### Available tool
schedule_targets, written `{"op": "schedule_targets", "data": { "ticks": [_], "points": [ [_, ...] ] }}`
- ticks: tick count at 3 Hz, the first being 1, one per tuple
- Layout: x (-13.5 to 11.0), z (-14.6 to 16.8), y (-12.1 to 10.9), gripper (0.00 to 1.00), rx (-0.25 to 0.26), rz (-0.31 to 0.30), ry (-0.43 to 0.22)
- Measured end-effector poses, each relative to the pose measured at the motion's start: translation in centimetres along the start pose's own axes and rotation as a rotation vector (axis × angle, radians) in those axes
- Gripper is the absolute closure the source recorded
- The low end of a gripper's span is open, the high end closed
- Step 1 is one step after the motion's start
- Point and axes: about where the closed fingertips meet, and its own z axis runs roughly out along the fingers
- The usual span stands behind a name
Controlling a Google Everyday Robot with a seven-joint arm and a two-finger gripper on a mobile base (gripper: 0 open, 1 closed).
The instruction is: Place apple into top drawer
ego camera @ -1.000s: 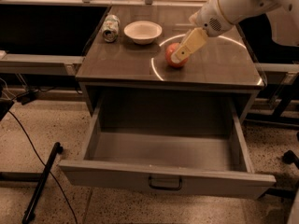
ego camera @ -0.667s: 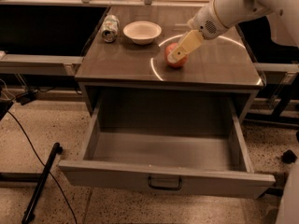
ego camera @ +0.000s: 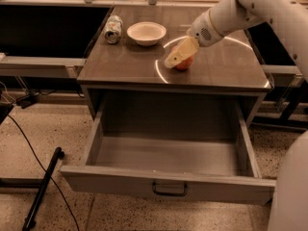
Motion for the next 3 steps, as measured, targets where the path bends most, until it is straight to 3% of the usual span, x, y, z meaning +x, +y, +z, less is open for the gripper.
{"op": "schedule_targets", "data": {
  "ticks": [3],
  "points": [
    [2.5, 2.3, 0.7, 0.66, -0.009, 0.093, -0.015]
  ]
}}
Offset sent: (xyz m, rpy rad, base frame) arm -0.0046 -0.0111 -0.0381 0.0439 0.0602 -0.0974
